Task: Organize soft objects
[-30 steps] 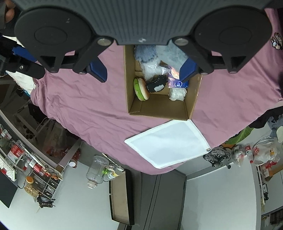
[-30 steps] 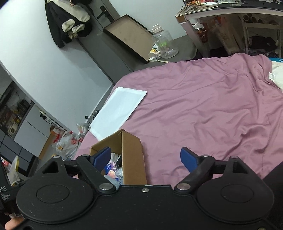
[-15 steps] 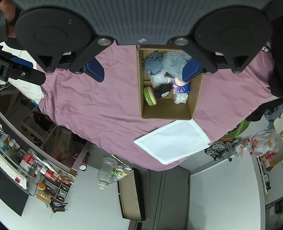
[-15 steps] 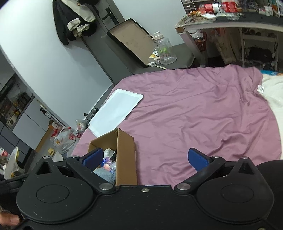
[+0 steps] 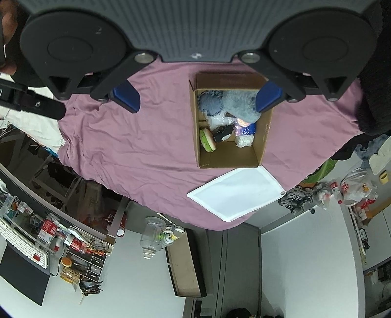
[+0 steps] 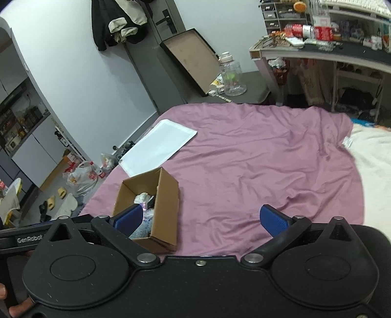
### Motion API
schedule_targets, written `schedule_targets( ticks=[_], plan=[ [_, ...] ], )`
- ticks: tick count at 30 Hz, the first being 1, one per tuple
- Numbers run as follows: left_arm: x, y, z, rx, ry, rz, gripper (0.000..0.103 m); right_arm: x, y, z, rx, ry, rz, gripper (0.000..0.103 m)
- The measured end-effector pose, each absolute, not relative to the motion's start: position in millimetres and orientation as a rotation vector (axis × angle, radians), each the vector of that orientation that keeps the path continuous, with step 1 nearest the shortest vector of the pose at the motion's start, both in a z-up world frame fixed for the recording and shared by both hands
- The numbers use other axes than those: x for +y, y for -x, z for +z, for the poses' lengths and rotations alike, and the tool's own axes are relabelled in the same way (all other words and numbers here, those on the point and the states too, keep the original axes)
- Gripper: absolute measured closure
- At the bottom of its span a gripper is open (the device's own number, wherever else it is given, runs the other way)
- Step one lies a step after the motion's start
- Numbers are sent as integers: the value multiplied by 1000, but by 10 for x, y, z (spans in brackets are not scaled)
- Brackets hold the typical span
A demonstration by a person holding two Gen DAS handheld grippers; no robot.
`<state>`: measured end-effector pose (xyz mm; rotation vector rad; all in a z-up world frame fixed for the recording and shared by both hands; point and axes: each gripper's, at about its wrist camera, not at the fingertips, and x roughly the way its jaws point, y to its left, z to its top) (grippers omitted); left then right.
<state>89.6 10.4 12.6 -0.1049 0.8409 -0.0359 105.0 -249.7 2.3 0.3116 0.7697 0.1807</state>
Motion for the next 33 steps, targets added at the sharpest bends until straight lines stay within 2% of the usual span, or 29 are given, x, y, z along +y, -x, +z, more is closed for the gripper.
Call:
schedule_targets(
  ticks=[18, 33],
  plan=[
    [67, -309, 353, 783, 106, -2, 3, -2403, -644, 110, 758, -206, 206, 0],
    [36, -244, 316, 786, 95, 12, 3, -2390, -553, 185, 744, -154, 190, 0]
  ],
)
